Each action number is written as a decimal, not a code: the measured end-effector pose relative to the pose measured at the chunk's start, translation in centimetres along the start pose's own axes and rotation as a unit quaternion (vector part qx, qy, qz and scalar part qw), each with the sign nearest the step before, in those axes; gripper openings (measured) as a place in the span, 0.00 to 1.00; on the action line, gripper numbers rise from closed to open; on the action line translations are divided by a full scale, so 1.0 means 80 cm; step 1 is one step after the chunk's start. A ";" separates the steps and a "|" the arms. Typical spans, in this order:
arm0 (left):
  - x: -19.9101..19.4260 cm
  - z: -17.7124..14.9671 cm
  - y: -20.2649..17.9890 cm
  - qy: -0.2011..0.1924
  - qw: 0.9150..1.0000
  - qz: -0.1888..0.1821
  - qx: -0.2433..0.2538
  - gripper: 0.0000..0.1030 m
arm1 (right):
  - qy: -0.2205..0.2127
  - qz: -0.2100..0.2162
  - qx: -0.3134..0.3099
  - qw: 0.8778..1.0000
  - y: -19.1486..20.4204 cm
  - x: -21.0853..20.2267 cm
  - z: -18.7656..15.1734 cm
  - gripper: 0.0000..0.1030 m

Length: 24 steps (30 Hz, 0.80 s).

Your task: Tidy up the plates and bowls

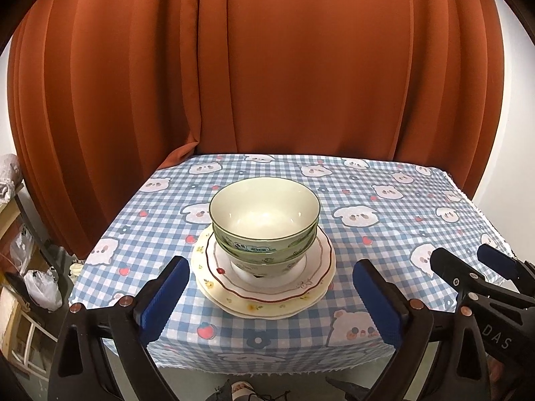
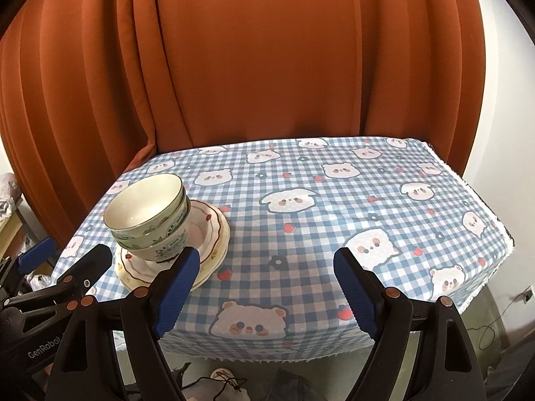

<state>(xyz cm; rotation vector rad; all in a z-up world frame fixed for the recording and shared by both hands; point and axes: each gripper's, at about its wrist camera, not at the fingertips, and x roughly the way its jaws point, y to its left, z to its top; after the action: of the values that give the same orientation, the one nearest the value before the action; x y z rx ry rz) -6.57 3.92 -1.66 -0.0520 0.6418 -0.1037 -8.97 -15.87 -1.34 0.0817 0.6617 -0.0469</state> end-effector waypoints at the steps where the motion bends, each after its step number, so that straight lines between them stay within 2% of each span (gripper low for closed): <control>1: 0.000 0.000 0.000 0.001 1.000 -0.001 -0.001 0.96 | 0.001 0.000 0.000 1.000 0.000 0.000 0.000 0.82; 24: 0.004 -0.003 -0.008 0.009 1.000 -0.008 0.000 0.98 | 0.007 -0.013 0.006 1.000 -0.007 -0.001 -0.005 0.82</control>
<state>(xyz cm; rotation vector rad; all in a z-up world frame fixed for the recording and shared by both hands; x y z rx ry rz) -6.52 3.22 -2.00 -0.0572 0.6599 -0.1197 -9.29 -16.39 -1.61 0.0846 0.6755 -0.0743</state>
